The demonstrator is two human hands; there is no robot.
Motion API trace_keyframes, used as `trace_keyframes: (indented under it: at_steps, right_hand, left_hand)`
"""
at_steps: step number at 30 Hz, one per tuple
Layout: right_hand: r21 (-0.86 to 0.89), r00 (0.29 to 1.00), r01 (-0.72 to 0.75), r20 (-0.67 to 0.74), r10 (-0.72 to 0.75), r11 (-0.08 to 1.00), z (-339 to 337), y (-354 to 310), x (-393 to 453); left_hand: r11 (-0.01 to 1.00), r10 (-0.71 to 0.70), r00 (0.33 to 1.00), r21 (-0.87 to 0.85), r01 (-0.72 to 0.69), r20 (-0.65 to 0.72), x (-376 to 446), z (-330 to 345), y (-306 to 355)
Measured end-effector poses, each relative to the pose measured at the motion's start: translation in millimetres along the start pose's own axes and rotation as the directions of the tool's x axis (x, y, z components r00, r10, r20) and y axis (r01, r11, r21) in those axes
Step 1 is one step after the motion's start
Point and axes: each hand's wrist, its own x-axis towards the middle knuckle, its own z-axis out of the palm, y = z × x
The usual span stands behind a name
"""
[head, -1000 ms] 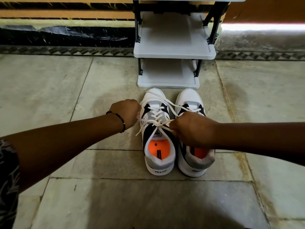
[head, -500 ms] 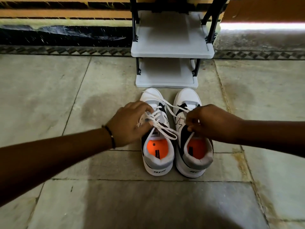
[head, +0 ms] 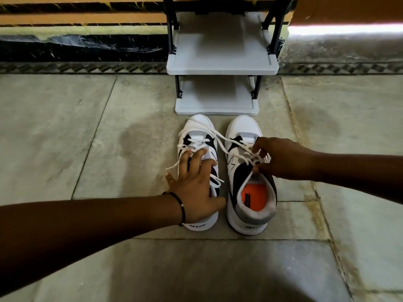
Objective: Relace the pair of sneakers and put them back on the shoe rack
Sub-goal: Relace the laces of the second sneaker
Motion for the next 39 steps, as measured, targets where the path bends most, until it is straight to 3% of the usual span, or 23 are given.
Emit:
trace_keyframes:
  at_steps: [11, 14, 16, 19, 21, 24, 26, 28, 30, 32, 33, 35, 37, 39]
  right_hand:
    - [0.164, 0.999, 0.022, -0.047, -0.015, 0.986, 3.8, 10.4, -2.1]
    - [0.274, 0.998, -0.007, -0.065, 0.025, 0.962, 7.4, 11.7, -2.8]
    - [0.43, 0.997, -0.031, -0.051, 0.058, 0.902, 7.7, 13.4, -2.0]
    - [0.668, 0.996, -0.072, 0.012, 0.087, 0.74, 4.8, 12.1, -2.6]
    - [0.727, 0.996, -0.079, 0.021, 0.092, 0.682, 4.1, 8.7, -3.7]
    - [0.714, 0.992, -0.075, -0.017, 0.125, 0.696, 5.1, 5.8, -5.2]
    - [0.712, 0.984, -0.079, -0.055, 0.168, 0.698, 5.8, 7.0, -6.2]
    - [0.712, 0.974, -0.093, -0.08, 0.212, 0.696, 6.1, 9.1, -5.8]
    - [0.709, 0.965, -0.13, -0.069, 0.251, 0.694, 5.9, 10.7, -5.4]
    - [0.742, 0.956, -0.154, -0.056, 0.289, 0.653, 3.7, 11.9, -4.7]
    - [0.761, 0.949, -0.157, -0.059, 0.309, 0.629, 2.1, 12.2, -3.8]
    - [0.792, 0.935, -0.172, -0.056, 0.35, 0.586, -1.8, 12.9, -2.2]
    - [0.796, 0.93, -0.214, -0.01, 0.366, 0.566, -5.6, 13.4, -0.5]
    - [0.738, 0.951, -0.262, 0.088, 0.297, 0.622, -9.1, 10.2, -0.4]
  left_hand:
    - [0.991, 0.011, 0.999, 0.137, -0.006, -0.038, 4.9, -7.8, -8.2]
    - [0.958, 0.138, 0.977, 0.272, -0.089, -0.165, 3.0, -8.8, -13.1]
    - [0.916, 0.259, 0.939, 0.367, -0.165, -0.225, 5.4, -15.3, -5.1]
    - [0.913, 0.251, 0.965, 0.35, -0.211, -0.073, 21.5, -23.7, 19.6]
    - [0.948, 0.15, 0.988, 0.279, -0.152, 0.031, 34.8, -21.2, 36.9]
    - [0.999, 0.0, 0.999, 0.054, -0.002, 0.035, 41.3, -10.6, 59.5]
    - [0.982, -0.087, 0.996, -0.17, 0.084, -0.008, 47.5, -5.8, 66.9]
    - [0.921, -0.103, 0.994, -0.382, 0.081, -0.036, 53.1, -8.4, 75.6]
    - [0.686, -0.109, 0.993, -0.725, 0.051, -0.034, 58.0, -14.5, 80.3]
    - [0.381, -0.156, 0.984, -0.914, 0.137, 0.082, 58.6, -22.3, 85.9]
    - [0.314, -0.188, 0.971, -0.928, 0.199, 0.144, 55.6, -26.7, 89.0]
    - [0.295, -0.225, 0.953, -0.919, 0.263, 0.2, 52.3, -28.2, 88.4]
    - [0.302, -0.242, 0.963, -0.935, 0.187, 0.115, 50.1, -28.7, 83.3]
    - [0.433, -0.175, 0.979, -0.901, -0.02, -0.106, 47.7, -31.0, 77.8]
